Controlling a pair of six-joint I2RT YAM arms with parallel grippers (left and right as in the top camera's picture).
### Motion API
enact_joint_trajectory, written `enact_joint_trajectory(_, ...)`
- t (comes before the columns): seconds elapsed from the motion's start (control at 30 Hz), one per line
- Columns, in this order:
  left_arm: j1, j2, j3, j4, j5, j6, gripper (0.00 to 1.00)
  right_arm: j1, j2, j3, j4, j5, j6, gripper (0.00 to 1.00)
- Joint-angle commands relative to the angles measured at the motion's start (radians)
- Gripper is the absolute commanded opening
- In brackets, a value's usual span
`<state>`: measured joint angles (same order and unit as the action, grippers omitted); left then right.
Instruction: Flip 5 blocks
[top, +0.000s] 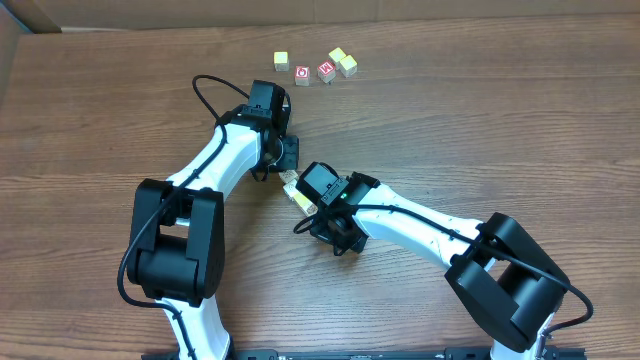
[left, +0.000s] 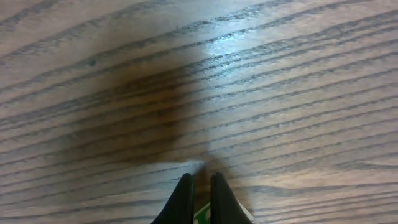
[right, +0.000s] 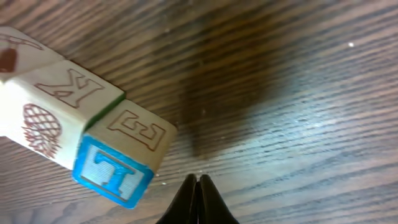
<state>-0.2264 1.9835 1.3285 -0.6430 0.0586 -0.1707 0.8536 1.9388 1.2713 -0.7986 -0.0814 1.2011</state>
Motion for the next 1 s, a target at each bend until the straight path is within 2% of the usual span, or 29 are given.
enact_joint_trajectory(0.0, 0.003, 0.006, 0.011, -0.010, 0.021, 0.029, 0.04, 0.005, 0.003, -0.005, 0.011, 0.012, 0.009, 0.04)
enact_joint_trajectory(0.43, 0.002, 0.006, 0.010, -0.018, 0.047, 0.028, 0.04, 0.024, 0.004, -0.009, 0.044, 0.036, 0.061, 0.04)
enact_joint_trajectory(0.63, -0.002, 0.006, 0.010, -0.014, 0.066, 0.020, 0.04, 0.025, 0.004, -0.009, 0.042, 0.036, 0.139, 0.04)
enact_joint_trajectory(0.87, -0.004, 0.006, 0.010, -0.011, 0.066, 0.013, 0.04, 0.043, 0.004, -0.009, 0.054, 0.035, 0.145, 0.04)
enact_joint_trajectory(0.97, -0.004, 0.006, 0.010, -0.010, 0.066, 0.006, 0.04, 0.056, 0.004, -0.009, 0.053, 0.035, 0.198, 0.04)
